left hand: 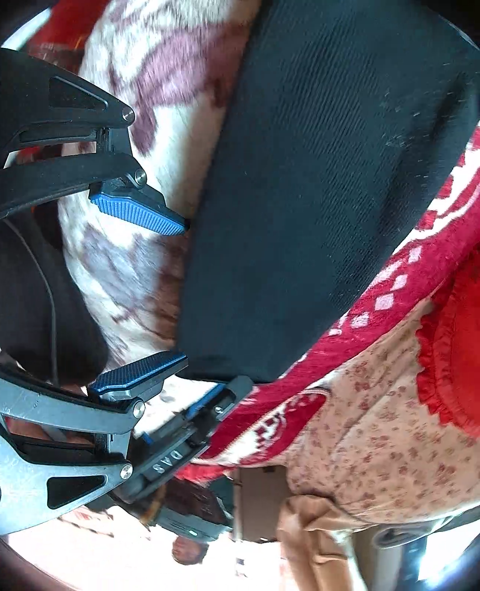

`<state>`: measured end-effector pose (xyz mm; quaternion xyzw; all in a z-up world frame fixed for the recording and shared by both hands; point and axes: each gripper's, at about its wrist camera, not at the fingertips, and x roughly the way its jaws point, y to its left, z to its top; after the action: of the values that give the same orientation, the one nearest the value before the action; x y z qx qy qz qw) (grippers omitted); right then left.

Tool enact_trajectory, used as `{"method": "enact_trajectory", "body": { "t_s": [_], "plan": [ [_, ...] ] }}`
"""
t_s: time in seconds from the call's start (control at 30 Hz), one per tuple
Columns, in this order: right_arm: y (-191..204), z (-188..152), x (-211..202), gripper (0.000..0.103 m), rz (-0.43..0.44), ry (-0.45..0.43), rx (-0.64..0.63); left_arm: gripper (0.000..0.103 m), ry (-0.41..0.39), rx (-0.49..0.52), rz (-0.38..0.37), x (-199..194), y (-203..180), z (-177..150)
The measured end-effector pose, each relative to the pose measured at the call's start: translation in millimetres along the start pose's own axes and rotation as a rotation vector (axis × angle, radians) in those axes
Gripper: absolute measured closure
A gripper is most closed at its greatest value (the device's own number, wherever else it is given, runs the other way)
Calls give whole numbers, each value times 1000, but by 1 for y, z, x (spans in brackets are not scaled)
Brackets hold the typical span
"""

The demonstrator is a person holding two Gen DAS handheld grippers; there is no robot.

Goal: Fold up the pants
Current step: 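Grasp the pants leg end with the right gripper and fold it over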

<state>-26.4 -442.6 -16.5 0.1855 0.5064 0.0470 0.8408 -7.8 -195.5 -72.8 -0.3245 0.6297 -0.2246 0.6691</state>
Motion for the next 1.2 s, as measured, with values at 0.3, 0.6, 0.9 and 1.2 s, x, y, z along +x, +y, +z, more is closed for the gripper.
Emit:
{"method": "enact_trajectory", "body": {
  "t_s": [0.3, 0.6, 0.9, 1.2],
  "plan": [
    [-22, 8, 33, 58, 121, 40, 109, 36, 14, -125, -60, 19, 5, 18],
    [-7, 10, 19, 91, 180, -39, 69, 83, 11, -75, -34, -3, 16, 18],
    [82, 28, -47, 91, 332, -120, -55, 83, -101, -9, -69, -79, 23, 20],
    [196, 23, 31, 91, 463, 29, -119, 83, -331, -34, 86, -178, 101, 46]
  ]
}}
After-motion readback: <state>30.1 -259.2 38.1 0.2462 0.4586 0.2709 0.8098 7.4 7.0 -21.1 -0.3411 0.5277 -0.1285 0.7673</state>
